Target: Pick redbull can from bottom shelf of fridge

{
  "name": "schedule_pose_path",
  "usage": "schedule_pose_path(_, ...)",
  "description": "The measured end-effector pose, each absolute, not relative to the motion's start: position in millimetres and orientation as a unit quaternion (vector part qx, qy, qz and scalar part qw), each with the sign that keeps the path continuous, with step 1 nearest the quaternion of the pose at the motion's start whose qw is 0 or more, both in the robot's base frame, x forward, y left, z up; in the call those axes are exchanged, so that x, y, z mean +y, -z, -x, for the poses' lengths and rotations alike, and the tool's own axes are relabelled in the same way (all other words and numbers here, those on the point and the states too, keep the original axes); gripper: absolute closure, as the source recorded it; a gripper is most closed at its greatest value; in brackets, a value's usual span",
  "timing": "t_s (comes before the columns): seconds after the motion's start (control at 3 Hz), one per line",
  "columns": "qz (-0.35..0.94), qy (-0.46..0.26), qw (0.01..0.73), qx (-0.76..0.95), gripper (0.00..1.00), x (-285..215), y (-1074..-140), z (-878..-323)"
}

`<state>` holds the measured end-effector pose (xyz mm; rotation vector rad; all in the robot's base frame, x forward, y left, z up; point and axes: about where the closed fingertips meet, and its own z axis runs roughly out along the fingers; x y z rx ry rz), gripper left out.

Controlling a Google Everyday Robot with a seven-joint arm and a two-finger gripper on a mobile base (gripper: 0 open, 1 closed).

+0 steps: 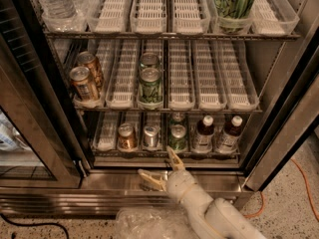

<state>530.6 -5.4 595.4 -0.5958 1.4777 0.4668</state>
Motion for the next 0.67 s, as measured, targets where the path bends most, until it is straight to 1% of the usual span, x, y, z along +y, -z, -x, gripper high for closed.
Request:
schedule_pose_path(0.33, 0.259, -0.204, 0.677, 0.658, 0.3, -9.3, -595.6, -539.6)
schedule_pose_path(0.67, 0.264, -0.205, 0.676, 0.657, 0.35, -8.2, -597.3, -548.7)
